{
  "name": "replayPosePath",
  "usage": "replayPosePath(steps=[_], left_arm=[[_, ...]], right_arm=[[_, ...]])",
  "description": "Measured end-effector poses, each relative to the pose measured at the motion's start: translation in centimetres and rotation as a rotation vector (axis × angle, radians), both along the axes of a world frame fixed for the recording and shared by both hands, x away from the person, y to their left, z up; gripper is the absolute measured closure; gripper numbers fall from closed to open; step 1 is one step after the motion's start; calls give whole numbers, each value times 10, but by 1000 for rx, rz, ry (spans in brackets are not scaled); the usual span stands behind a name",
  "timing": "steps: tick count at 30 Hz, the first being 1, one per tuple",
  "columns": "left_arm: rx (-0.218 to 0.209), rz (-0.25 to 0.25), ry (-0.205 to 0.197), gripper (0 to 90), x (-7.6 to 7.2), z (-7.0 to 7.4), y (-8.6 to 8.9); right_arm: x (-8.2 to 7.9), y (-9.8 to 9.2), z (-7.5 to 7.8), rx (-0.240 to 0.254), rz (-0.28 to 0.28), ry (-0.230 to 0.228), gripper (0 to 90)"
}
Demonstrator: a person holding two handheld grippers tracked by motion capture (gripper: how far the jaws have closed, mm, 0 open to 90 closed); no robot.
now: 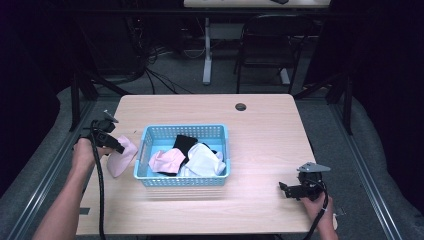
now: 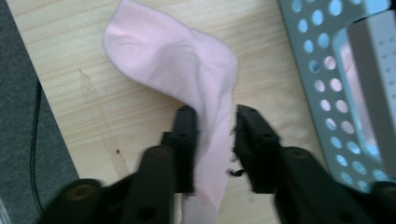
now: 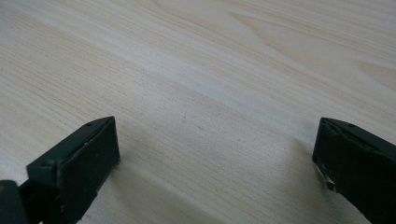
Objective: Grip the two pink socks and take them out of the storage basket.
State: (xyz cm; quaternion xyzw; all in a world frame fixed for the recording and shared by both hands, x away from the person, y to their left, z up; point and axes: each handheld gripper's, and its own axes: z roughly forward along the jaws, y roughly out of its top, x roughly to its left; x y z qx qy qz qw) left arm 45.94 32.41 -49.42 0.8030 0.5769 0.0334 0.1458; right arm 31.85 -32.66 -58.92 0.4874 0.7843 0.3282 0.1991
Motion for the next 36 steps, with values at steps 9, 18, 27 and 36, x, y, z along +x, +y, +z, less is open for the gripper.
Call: replayPosePath(steps=[9, 18, 27, 36], left_arm=[[24, -13, -80, 222, -16, 25, -5], [14, -78, -155, 140, -30, 56, -21], [15, -149, -187, 67, -32, 73, -49], [11, -213, -191, 0, -32, 76, -80]], right_arm=[[0, 0, 0, 0, 1, -1, 1], [0, 0, 0, 1, 2, -4, 1], [0, 0, 0, 1, 6, -3, 1], [0, 0, 0, 2, 4, -2, 1]])
